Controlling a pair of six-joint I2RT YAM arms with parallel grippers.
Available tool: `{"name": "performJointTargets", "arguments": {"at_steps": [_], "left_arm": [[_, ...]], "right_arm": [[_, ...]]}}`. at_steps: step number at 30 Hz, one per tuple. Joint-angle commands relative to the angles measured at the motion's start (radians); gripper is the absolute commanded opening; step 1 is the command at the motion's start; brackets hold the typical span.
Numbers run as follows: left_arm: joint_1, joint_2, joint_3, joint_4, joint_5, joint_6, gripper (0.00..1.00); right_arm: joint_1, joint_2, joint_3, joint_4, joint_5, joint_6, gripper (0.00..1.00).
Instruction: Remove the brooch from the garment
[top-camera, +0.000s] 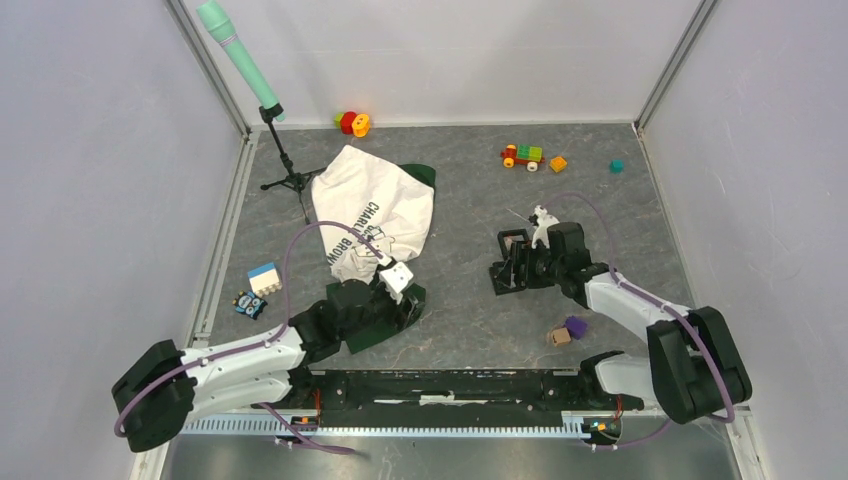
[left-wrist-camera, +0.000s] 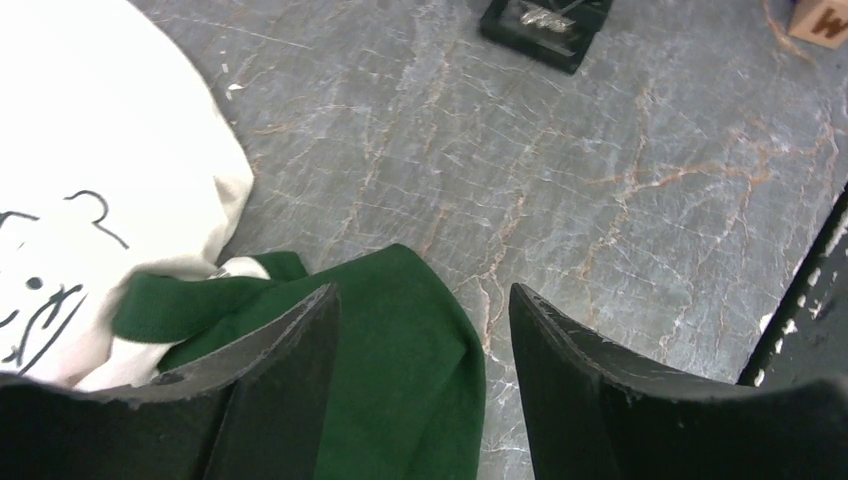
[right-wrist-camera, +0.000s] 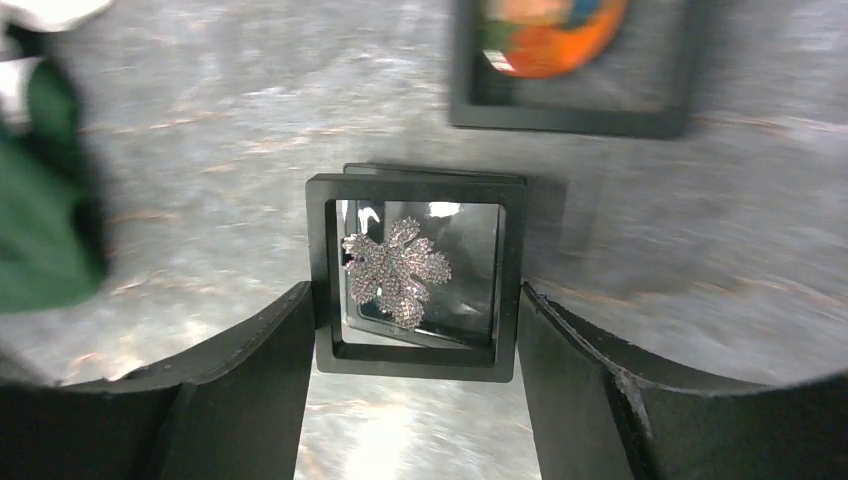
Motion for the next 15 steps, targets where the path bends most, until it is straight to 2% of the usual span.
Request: {"name": "performJointTargets", "arguments": {"at_steps": [1,6,10,15], "left_arm": [[-0.001,-0.049,0.058,-0.054,-0.101,-0.088,0.71],[-0.002,-0.103,0.038,-0.058,-0.187,-0.116,0.99],[-0.001,-0.139,0.035,-0.080,-0.241,-0.135,1.00],[-0.002,-0.181,0.047,-0.125,-0.344,-0.179,1.00]], "right_arm": [[-0.008,-0.057,0.063,-0.239,0.317,-0.143,0.68],[-0.009,-0.081,0.096,-0.306,0.500,-0.169,0.75],[-0.009,-0.064,0.130,-0.341,0.554,-0.176,0.96],[-0.009,-0.134,0.161,-0.322,0.541,-0.177,0.98]]}}
